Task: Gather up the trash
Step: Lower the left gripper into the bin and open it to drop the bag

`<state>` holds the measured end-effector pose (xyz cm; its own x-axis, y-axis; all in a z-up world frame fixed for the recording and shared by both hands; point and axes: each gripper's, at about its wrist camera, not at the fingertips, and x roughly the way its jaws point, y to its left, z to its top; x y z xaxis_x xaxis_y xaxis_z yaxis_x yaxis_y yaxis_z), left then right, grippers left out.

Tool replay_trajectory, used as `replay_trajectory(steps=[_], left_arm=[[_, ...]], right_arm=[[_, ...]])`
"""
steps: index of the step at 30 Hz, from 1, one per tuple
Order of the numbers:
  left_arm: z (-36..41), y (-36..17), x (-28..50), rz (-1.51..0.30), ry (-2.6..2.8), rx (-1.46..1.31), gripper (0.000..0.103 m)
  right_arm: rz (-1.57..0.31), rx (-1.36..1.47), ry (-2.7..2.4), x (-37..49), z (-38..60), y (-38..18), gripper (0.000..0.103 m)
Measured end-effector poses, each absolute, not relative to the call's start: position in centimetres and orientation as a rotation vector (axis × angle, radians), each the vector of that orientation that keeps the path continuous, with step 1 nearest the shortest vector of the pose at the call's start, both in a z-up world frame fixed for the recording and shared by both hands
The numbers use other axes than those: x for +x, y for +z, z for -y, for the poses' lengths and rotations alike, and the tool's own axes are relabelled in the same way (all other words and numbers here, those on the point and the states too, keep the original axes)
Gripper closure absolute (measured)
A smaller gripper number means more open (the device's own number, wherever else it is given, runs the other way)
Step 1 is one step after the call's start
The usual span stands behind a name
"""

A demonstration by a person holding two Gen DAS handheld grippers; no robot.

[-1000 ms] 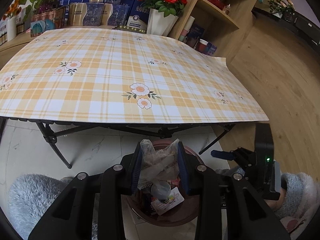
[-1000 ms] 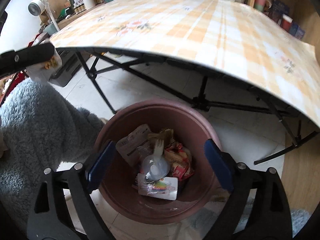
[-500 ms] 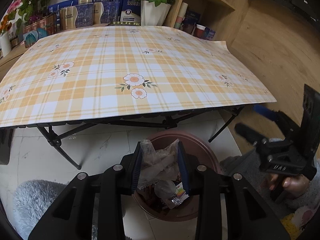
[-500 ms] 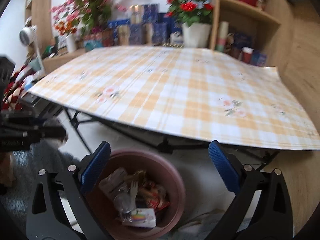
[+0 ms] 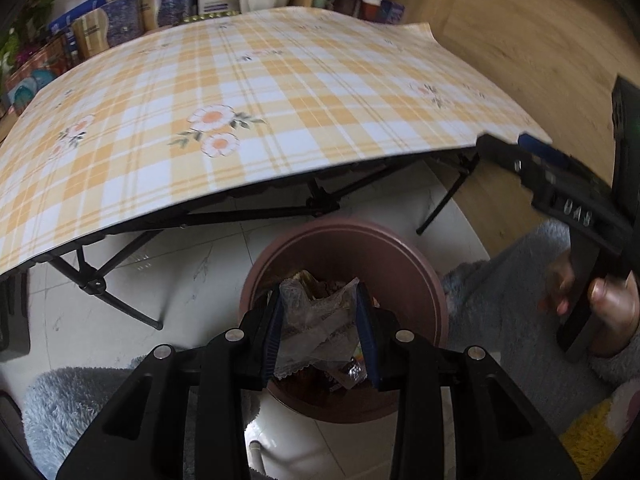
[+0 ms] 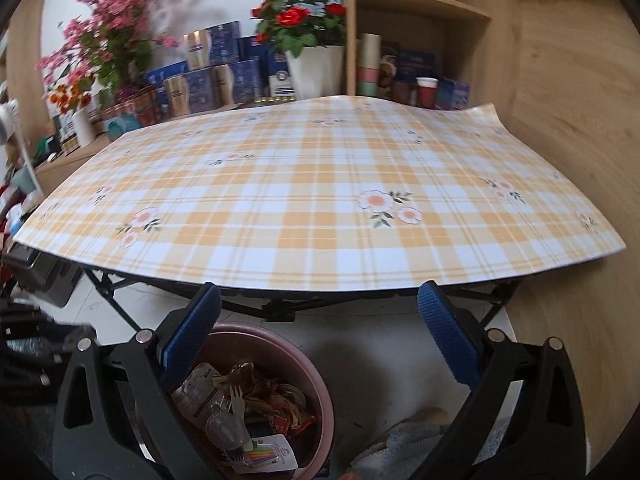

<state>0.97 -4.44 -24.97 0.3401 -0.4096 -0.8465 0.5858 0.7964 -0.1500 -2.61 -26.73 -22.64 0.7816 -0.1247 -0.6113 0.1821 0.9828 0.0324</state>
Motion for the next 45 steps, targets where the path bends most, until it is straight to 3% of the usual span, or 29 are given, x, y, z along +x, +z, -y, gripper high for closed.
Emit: replay_trajectory(steps=[15, 17, 19, 25, 39, 45], left_arm=[[5.6, -26.7, 1.1, -1.1, -0.667, 0.257, 0.064], [5.6, -26.8, 1.0, -1.103, -0.67, 0.257, 0.059], [5.6, -26.6, 1.1, -1.094, -0.666, 0.253, 0.045], [5.3, -25.8, 1.1, -1.054, -0.638, 0.242, 0.022], [2.2, -22.9, 1.9, -0.915, -0.471, 0.118, 0.009], [0.5, -18.5, 2.3, -0.8, -0.346, 0.092, 0.006]], right_arm=[[-0.668, 0.111, -0.183, -2.7, 27.4, -23.0, 0.006], [-0.671, 0.108, -0.184, -2.7, 27.3, -23.0, 0.006], [-0.671, 0.107, -0.184, -2.7, 27.2, -23.1, 0.006], [-0.681, 0.11, -0.186, -2.5, 27.3, -23.3, 0.006], [-0.696, 0.108, -0.19, -2.5, 27.2, -23.2, 0.006], [-0.701, 0.073, -0.142, -1.8, 27.5, -19.3, 0.006]])
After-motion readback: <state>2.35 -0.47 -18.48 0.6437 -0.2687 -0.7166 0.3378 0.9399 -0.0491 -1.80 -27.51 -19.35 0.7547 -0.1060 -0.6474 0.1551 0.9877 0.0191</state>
